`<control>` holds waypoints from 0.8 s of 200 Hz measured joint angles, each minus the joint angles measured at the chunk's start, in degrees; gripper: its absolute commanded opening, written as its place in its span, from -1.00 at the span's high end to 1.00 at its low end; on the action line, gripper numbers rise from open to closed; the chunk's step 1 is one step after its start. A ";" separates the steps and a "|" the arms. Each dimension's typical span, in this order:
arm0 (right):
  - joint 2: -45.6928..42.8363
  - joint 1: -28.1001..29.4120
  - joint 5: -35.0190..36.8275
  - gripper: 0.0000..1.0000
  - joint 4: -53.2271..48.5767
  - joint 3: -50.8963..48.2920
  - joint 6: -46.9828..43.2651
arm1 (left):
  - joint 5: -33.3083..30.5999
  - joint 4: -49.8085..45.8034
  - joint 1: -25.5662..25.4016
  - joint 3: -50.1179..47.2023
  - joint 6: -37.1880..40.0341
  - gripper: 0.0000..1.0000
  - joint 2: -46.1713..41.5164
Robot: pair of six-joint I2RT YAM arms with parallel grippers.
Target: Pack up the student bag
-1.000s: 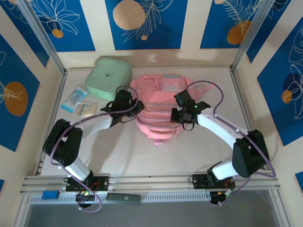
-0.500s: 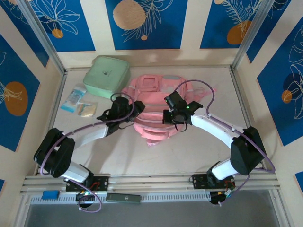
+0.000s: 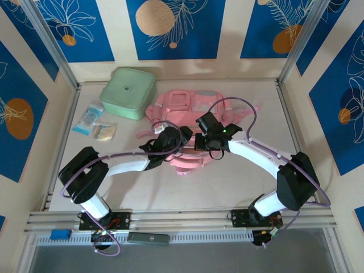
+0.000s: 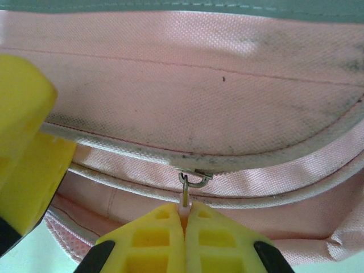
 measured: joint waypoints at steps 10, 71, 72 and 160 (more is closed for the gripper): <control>0.00 0.17 0.42 1.00 -0.07 0.00 -0.02 | -0.46 -0.11 -0.17 0.00 -0.33 -0.07 0.31; 0.00 0.85 2.54 1.00 -0.70 0.00 -0.48 | -3.32 -2.67 -0.11 0.70 -0.13 0.89 0.90; 0.00 0.85 2.56 1.00 -0.70 0.00 -0.48 | -3.30 -2.67 -0.07 0.72 -0.26 0.91 0.90; -4.44 -6.67 0.66 1.00 -3.02 -0.11 -6.16 | 8.83 -3.06 7.26 -2.49 8.24 1.00 -2.40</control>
